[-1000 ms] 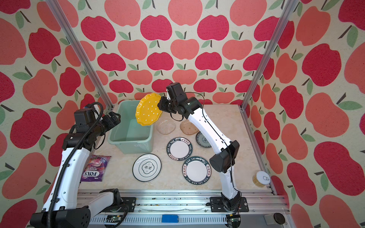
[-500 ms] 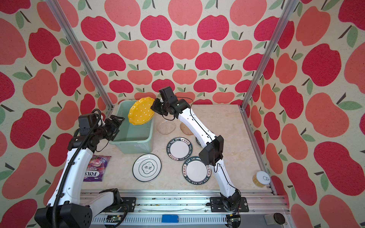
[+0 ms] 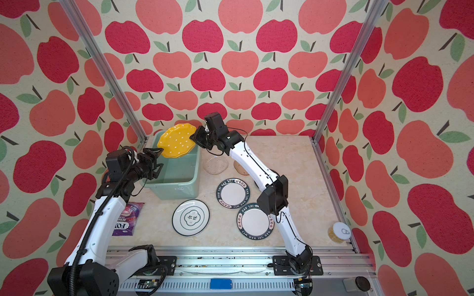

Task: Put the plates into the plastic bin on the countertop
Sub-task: 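Grasp the yellow plate's edge with the left gripper above the bin while the right holds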

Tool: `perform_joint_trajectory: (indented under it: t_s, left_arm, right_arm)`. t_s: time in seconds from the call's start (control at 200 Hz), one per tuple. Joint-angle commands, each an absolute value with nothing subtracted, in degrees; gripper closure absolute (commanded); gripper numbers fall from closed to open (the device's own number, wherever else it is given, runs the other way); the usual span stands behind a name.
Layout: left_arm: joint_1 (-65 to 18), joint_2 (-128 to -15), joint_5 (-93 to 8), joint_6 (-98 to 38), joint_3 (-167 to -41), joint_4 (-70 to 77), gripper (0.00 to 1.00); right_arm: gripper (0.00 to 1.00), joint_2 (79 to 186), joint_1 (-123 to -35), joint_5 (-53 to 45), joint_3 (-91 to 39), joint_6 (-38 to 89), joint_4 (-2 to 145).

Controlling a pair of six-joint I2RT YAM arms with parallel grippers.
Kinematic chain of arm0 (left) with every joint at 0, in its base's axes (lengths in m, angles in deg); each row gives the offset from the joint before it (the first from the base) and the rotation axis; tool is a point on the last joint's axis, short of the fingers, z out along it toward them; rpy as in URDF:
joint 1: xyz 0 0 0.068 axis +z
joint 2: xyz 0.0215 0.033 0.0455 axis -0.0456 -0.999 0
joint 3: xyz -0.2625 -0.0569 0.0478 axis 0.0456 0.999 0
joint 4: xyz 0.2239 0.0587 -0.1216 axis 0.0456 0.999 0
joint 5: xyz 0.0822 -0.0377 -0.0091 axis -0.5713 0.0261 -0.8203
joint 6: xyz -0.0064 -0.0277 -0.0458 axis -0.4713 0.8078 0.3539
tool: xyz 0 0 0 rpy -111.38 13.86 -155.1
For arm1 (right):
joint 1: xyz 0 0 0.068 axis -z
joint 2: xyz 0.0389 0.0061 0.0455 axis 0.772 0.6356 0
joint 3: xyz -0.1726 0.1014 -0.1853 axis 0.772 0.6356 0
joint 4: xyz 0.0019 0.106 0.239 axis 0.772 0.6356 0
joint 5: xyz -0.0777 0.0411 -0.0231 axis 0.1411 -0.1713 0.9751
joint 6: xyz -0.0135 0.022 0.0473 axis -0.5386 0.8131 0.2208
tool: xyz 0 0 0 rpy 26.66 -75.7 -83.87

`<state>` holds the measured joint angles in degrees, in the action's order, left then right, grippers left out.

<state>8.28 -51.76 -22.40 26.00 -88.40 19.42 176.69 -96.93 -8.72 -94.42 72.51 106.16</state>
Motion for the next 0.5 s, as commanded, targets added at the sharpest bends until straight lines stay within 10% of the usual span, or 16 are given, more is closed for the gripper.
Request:
perform_joint_trajectory:
  t_s: [0.0, 0.495]
  left_arm:
    - [7.0, -53.5, -23.5, 29.7, -86.8, 12.5, 0.22]
    - [3.3, -58.0, -24.0, 31.8, -85.7, 1.4, 0.68]
  right_arm:
    - [1.0, 176.2, -97.3, -11.8, -95.3, 75.2, 97.5]
    - [1.0, 173.9, -97.7, -14.4, -88.4, 78.5, 91.8]
